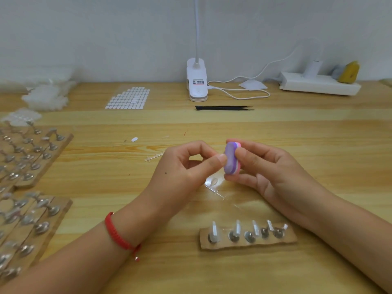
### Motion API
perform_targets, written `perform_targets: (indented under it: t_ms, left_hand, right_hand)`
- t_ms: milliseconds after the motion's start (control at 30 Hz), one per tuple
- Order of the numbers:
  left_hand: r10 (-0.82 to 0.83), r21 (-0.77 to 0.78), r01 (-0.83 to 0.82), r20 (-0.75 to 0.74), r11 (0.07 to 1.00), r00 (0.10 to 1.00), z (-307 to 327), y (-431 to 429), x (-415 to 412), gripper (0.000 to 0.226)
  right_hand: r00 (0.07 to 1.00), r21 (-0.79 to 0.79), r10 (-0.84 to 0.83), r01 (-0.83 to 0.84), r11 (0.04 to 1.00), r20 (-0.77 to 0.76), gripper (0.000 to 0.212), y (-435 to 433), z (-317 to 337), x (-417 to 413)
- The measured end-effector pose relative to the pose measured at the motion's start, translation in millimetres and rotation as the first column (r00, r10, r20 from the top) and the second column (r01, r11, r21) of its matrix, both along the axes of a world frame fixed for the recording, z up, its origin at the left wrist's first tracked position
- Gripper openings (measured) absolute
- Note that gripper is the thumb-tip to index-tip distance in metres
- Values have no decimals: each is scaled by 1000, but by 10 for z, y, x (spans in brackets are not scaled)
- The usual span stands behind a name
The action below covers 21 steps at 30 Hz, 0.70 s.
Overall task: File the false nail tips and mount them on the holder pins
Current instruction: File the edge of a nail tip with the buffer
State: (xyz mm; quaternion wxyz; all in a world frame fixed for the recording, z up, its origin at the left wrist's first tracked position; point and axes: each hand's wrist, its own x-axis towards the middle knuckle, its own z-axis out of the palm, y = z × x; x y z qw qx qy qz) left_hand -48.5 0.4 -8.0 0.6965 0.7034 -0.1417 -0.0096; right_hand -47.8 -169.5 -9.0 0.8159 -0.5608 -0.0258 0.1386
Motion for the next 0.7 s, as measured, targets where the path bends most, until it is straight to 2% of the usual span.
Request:
perform_targets:
  t_ms: [100,233,333,467,600,700]
  left_hand:
    - [50,-2,-50,4,999,999,-13,22,22,18]
    - [-10,40,10,-4,999,1000,-39,-9,18,18]
    - [68,21,-67,-25,998,997,-36,12,32,17]
    - [43,29,-41,-48,999,998,-21,-8,7,19]
    - [100,40,-98,-45,994,994,-20,10,17,18]
    - [51,38,-49,-34,998,998,-7,0,7,17]
  right_hand:
    - [999,-32,48,-47,998,15,33,10,-8,-6]
    - [1000,27,-19,18,999,0,36,-18,-35,21]
    - [999,-24,39,-38,999,30,33,-3,-38,13]
    - [999,34,-34,34,999,0,38,-29,-44,26]
    - [998,-51,40,-38,998,43,34,-11,-35,11]
    - [999,26,-42,42,999,7,35,-29,-49,29]
